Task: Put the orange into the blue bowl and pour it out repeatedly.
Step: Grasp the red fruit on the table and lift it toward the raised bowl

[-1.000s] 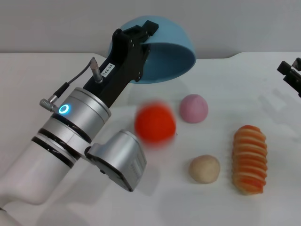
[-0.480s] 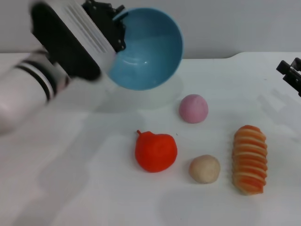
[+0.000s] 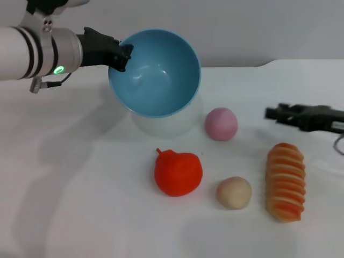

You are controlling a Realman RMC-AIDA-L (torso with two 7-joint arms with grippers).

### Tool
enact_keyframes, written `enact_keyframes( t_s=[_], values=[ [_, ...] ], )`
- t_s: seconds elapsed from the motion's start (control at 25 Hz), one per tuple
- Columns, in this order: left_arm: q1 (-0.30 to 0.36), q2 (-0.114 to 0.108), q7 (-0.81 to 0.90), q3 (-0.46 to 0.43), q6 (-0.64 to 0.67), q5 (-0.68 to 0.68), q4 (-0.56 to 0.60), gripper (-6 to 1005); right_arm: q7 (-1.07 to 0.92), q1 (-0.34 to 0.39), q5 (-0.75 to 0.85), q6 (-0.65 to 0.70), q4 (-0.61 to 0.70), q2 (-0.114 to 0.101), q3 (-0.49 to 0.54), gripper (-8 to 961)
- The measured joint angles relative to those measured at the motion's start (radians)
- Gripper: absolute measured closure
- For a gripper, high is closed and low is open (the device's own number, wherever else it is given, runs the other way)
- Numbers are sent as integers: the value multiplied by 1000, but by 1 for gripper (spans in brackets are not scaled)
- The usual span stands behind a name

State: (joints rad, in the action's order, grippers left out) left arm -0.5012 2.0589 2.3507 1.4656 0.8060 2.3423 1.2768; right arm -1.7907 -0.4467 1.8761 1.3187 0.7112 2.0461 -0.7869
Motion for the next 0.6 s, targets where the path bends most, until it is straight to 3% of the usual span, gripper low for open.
enact_keyframes(
  t_s=[0.24, 0.4, 0.6],
  values=[
    [-43, 3, 78, 9, 11, 70, -5, 999, -92, -123, 128, 29, 9, 17, -128, 416],
    [-61, 1, 137, 10, 12, 77, -12, 999, -108, -220, 134, -17, -80, 26, -253, 416],
    [-60, 1, 137, 13, 4, 77, -17, 1000, -109, -270, 128, -74, -137, 31, -350, 416]
  ],
)
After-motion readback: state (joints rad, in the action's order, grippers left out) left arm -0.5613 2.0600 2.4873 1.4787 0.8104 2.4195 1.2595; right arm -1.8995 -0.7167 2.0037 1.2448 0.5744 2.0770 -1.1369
